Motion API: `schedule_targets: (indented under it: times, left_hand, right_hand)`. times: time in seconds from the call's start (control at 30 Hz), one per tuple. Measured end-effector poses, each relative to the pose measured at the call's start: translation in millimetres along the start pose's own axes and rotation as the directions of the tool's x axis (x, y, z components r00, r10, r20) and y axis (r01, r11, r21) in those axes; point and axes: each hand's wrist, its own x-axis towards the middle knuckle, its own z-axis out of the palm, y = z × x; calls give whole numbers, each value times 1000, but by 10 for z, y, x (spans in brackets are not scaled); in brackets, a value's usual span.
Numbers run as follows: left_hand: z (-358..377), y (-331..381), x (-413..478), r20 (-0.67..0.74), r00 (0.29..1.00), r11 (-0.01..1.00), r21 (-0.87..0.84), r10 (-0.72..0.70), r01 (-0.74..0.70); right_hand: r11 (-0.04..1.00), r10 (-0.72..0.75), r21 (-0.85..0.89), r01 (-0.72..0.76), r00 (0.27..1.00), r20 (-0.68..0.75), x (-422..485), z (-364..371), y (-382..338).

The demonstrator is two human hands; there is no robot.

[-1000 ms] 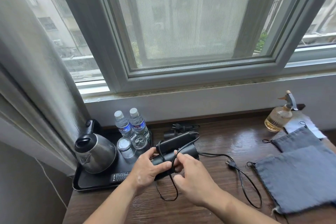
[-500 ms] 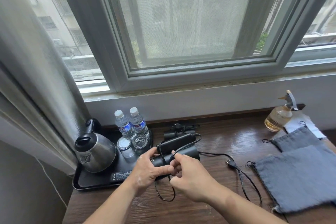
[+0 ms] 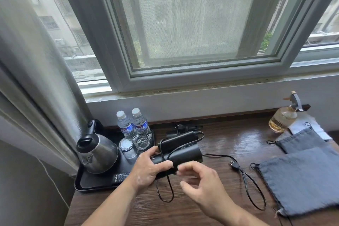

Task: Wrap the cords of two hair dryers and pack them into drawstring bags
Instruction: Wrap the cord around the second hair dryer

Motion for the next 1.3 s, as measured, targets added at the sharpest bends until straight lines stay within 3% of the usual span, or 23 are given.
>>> schedule_targets:
  times: [0.07,0.1,0.17,0.27,0.37,0.5,0.77,1.0,1.13,1.3]
  left_hand:
    - [-3,21,20,-25,999,995,-97,-30,27]
    - [0,44,27,-21,999,988,-147,-40,37]
    - [22,116,45,-11,999,971,-234,-49,45]
    - [45,231,90,8,999,945,-324,-43,43]
    - [24,357,126,25,999,935,-351,-41,47]
    - [-76,412,113,89,996,932,-359,-22,53]
    - [-283,417,-23,237,969,954,-268,-70,134]
    - [-330,411,-114,373,919,951,-213,-131,222]
    - [-356,374,-135,428,899,966,-177,-95,186]
    - [-414,330,-145,467,879,994,-5,-92,107]
  right_hand:
    - [995,22,-94,-31,996,-92,-56,22,114]
    - [987,70,-141,-79,995,-68,-59,48,173]
    - [965,148,-232,-120,983,109,-46,134,266]
    - [984,131,-154,-85,940,315,38,282,304]
    - [992,123,-74,-103,925,359,111,347,315]
    - [988,151,-94,-122,890,430,138,236,393]
    - [906,264,-417,-78,872,411,288,-320,686]
    - [841,269,-540,2,866,422,580,-586,786]
    - [835,275,-550,15,854,441,743,-676,846]
    - [771,314,-635,51,837,449,911,-759,677]
